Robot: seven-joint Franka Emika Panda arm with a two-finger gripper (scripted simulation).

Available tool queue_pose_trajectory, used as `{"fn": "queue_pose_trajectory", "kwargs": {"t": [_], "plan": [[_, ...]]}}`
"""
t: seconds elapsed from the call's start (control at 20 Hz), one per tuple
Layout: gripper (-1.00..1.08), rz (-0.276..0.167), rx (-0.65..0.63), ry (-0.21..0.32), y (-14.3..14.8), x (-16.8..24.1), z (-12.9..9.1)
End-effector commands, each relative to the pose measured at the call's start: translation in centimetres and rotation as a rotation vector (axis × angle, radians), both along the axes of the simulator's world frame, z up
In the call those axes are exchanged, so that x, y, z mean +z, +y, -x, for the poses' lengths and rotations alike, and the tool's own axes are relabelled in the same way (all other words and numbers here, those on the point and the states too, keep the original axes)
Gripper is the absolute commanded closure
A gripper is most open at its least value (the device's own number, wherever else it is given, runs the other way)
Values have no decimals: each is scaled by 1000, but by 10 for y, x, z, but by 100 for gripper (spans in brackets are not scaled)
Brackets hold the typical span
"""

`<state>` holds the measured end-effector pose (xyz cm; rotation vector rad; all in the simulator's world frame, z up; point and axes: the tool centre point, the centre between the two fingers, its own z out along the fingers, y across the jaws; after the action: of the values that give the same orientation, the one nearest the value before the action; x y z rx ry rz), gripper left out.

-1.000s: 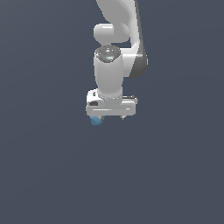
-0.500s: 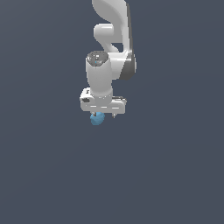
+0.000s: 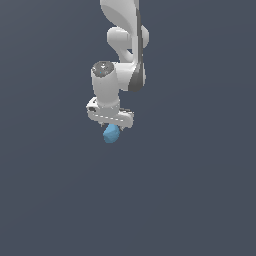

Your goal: Pick up the object and move it to a goal position.

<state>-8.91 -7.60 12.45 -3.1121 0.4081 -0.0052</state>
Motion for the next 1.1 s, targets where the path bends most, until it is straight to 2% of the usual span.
{"fn": "queue_pose_trajectory", "kwargs": {"t": [0.0, 0.5, 1.05], "plan": [[-92, 1, -20, 2, -4, -4, 8], [-92, 2, -31, 4, -7, -11, 13], [-92, 3, -34, 4, -7, -52, 14]]}}
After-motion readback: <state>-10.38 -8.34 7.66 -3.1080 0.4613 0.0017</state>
